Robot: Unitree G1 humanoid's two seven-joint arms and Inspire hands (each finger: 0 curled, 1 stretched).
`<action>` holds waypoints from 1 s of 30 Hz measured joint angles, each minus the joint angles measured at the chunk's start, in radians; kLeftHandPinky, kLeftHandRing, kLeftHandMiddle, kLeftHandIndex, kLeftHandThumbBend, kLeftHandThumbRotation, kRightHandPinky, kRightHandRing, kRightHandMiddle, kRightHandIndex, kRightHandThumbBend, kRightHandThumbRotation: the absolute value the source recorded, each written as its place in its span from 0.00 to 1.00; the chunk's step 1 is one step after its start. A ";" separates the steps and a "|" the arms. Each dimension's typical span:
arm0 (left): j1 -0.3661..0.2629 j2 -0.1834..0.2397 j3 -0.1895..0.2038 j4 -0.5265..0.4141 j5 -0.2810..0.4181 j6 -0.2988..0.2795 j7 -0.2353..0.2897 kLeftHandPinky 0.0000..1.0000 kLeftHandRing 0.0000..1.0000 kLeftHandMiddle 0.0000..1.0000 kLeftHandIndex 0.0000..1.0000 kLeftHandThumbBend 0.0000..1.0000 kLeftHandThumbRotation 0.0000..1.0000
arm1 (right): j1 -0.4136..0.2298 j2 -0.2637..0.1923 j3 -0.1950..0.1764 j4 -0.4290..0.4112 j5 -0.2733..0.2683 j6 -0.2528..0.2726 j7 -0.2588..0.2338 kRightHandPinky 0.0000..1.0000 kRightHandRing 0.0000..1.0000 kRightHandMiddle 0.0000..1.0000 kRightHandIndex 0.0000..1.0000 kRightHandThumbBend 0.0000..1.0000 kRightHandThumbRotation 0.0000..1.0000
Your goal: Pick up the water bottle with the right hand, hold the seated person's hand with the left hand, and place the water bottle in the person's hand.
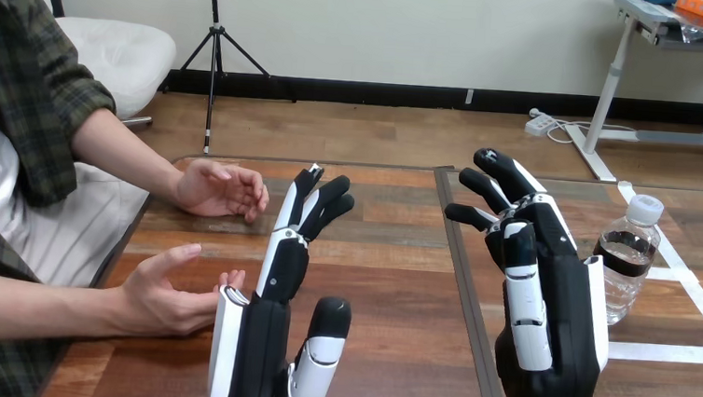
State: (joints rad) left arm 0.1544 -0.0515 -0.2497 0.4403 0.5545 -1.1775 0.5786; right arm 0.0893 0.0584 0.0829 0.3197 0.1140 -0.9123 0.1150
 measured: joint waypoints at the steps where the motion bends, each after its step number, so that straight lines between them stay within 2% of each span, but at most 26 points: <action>1: 0.000 0.000 0.000 0.000 0.000 0.000 0.000 0.85 0.85 0.89 0.95 0.46 1.00 | 0.000 0.000 0.000 0.000 0.001 0.000 0.000 0.70 0.83 0.86 0.80 0.46 0.78; 17: 0.000 0.000 -0.001 0.000 -0.002 0.000 -0.002 0.86 0.85 0.90 0.95 0.43 1.00 | -0.001 -0.001 -0.001 0.000 0.029 -0.001 0.023 0.67 0.80 0.85 0.80 0.45 0.73; 25: 0.000 0.000 -0.002 0.000 -0.003 0.000 -0.002 0.87 0.85 0.89 0.95 0.42 1.00 | -0.009 -0.002 -0.011 0.000 0.025 -0.009 0.023 0.67 0.79 0.83 0.79 0.45 0.61; 30: 0.000 0.000 -0.002 0.000 -0.005 0.000 -0.002 0.87 0.85 0.89 0.95 0.42 1.00 | -0.025 -0.002 -0.033 0.001 -0.014 -0.024 0.004 0.68 0.80 0.84 0.79 0.48 0.52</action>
State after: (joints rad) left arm 0.1544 -0.0515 -0.2520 0.4405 0.5491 -1.1779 0.5764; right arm 0.0643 0.0566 0.0495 0.3207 0.0998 -0.9361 0.1189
